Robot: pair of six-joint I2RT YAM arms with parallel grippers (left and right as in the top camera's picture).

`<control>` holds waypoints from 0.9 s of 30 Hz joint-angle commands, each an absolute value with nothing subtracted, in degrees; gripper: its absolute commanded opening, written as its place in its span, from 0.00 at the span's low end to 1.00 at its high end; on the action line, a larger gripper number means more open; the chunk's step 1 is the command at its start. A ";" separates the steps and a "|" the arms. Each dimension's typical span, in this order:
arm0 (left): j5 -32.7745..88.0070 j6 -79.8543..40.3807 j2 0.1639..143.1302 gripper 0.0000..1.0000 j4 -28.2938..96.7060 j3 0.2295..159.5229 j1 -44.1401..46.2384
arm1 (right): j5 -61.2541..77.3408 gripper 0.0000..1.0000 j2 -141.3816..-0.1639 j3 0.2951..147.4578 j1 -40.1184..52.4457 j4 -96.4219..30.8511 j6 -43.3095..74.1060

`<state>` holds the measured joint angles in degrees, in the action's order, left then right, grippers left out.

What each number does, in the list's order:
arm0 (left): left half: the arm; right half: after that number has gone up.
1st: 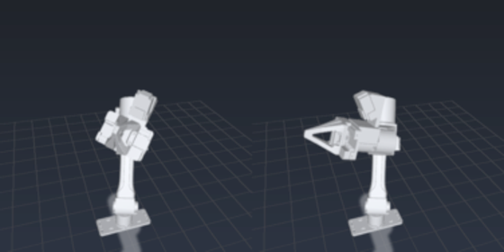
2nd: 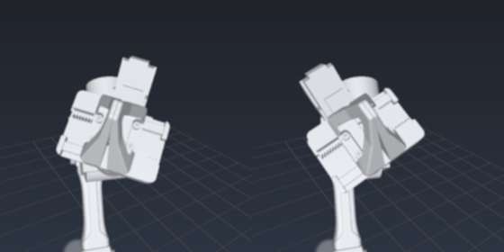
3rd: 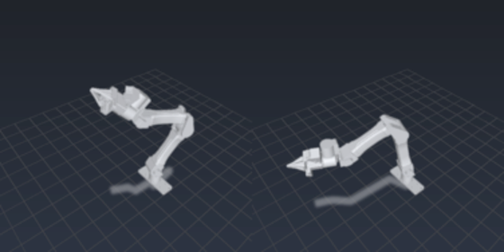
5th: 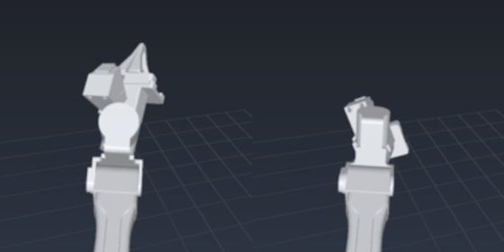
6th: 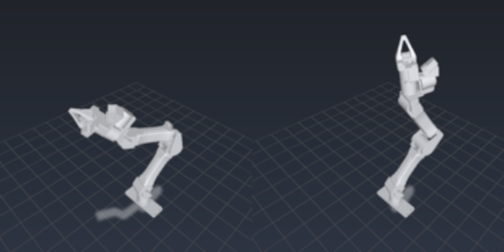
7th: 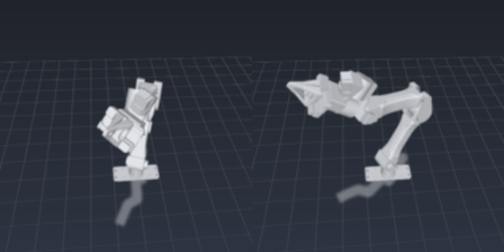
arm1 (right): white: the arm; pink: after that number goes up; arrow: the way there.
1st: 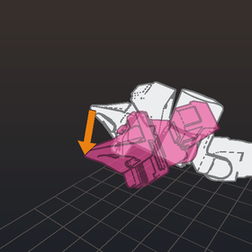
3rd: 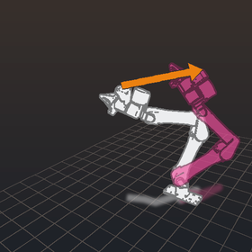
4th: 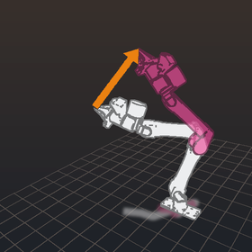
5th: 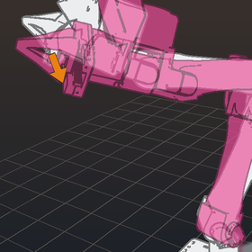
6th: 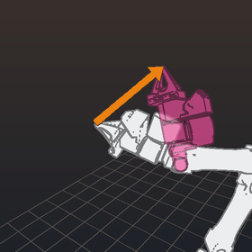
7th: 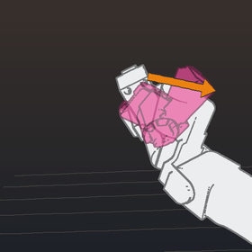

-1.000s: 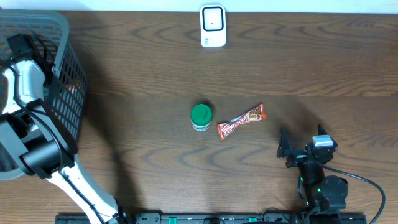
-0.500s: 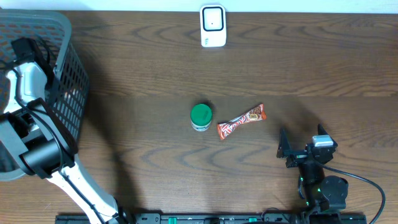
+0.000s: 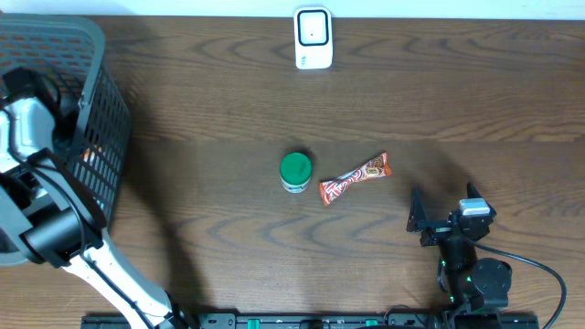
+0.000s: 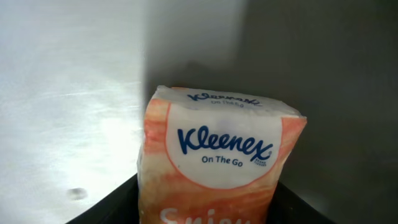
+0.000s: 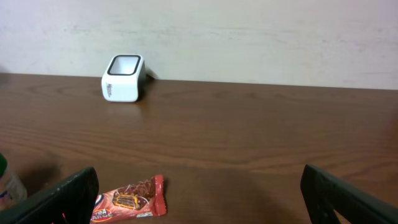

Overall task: Scan the item barcode
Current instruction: 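Reach into the basket and grasp the Kleenex tissue pack with left gripper, then carry the Kleenex pack out and place it left of the bottle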

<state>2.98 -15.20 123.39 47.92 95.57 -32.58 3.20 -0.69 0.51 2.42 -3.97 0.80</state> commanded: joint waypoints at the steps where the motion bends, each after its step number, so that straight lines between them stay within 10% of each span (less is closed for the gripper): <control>1: 0.40 -15.49 124.29 0.57 49.06 95.20 -34.79 | 3.33 0.99 -0.38 0.32 1.91 -4.03 0.78; 8: 0.45 -15.49 124.29 0.97 49.19 95.20 -35.38 | 3.33 0.99 -0.38 0.32 1.91 -4.03 0.78; 17: 0.43 -15.33 124.31 0.99 48.64 95.11 -35.29 | 3.31 0.99 -0.38 0.32 1.91 -4.03 0.78; 23: 0.38 -15.33 124.29 0.49 49.95 95.15 -35.38 | 3.31 0.99 -0.38 0.32 1.91 -4.03 0.78; 27: 0.36 -15.31 123.83 0.43 50.92 96.36 -35.83 | 3.33 0.99 -0.38 0.32 1.91 -4.03 0.78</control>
<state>1.10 -15.29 123.39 50.00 95.53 -35.42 3.22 -0.69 0.51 2.42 -3.99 0.80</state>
